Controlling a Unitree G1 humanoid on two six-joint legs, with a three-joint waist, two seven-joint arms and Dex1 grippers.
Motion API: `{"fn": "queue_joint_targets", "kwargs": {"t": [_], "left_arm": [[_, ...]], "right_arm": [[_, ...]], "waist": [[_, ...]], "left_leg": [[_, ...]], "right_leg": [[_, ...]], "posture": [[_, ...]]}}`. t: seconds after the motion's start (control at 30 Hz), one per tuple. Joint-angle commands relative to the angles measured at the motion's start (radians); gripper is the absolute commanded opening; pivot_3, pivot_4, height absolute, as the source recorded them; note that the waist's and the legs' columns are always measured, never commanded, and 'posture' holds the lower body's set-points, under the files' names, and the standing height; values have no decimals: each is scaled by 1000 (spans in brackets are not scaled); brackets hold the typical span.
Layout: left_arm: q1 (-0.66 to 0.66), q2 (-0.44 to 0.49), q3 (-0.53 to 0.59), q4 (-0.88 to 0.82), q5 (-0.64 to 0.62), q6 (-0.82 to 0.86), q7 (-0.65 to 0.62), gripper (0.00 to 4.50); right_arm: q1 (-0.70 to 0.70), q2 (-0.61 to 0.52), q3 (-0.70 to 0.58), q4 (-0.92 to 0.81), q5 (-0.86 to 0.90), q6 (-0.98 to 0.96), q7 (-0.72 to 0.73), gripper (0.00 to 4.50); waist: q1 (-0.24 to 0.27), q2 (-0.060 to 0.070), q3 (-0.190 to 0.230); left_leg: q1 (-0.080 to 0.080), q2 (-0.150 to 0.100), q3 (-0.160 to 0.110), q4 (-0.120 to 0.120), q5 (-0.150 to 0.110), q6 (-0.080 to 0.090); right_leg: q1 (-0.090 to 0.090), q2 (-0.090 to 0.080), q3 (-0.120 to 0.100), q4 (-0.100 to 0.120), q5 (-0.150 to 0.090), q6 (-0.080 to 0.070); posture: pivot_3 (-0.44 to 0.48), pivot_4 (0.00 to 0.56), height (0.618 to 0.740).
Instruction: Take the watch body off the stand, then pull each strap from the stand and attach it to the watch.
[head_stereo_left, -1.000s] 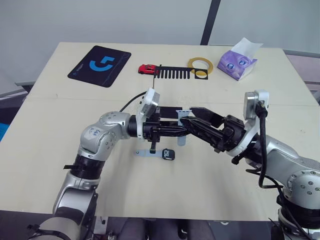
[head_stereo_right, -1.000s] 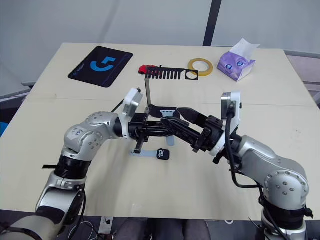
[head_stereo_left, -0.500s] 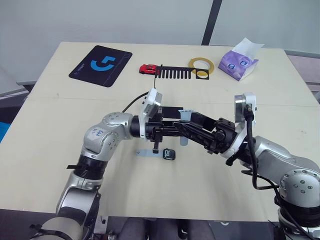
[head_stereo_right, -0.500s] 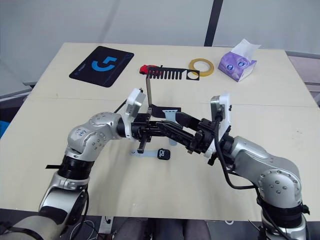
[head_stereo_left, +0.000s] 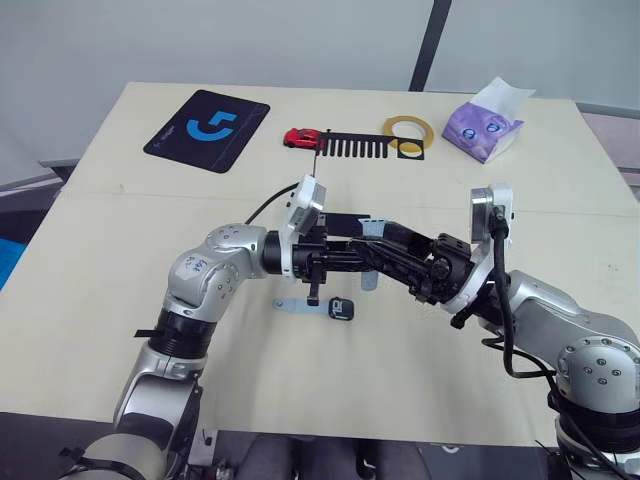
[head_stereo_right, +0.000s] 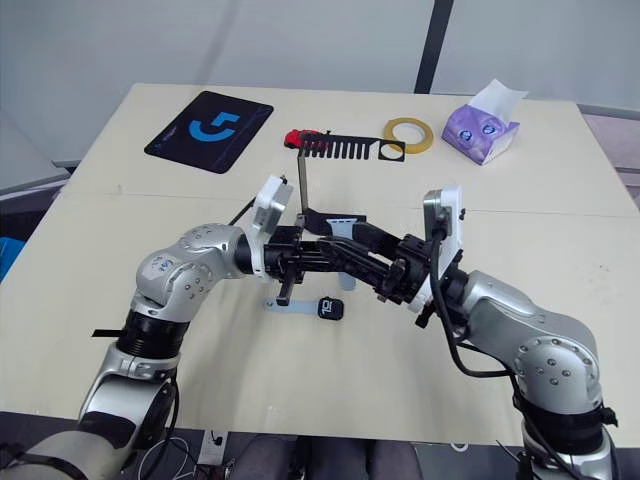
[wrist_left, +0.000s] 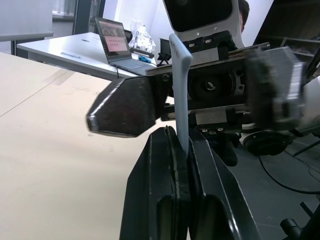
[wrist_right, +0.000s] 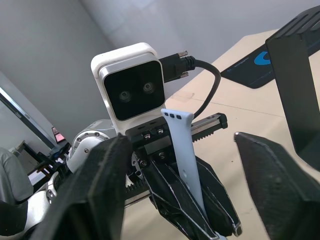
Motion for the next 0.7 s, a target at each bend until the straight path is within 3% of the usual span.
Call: {"fn": "queue_joint_targets", "kwargs": {"t": [0.03, 0.5, 0.6, 0.7], "left_arm": [[-24, 0, 9, -34, -7, -8, -2, 0], [-24, -12, 6, -32, -5, -13, 2, 0], [-24, -16, 6, -28, -4, -16, 3, 0], [-24, -17, 8, -27, -3, -18, 4, 0]], "right_arm": [[-13, -13, -3, -20, 5, -20, 14, 2412], [-28, -15, -1, -11, 4, -20, 14, 2412], [-28, -18, 1, -11, 1, -19, 19, 1612], [-25, -23, 5, -15, -8, -16, 24, 297]], "waist": [[0, 0, 0], [0, 0, 0], [0, 0, 0], [0, 0, 0]], "left_leg": [[0, 0, 0, 0, 0, 0], [0, 0, 0, 0, 0, 0], [0, 0, 0, 0, 0, 0], [0, 0, 0, 0, 0, 0]], "right_leg": [[0, 0, 0, 0, 0, 0], [0, 0, 0, 0, 0, 0], [0, 0, 0, 0, 0, 0], [0, 0, 0, 0, 0, 0]], "posture": [[0, 150, 738], [0, 150, 738], [0, 150, 738], [0, 150, 738]]}}
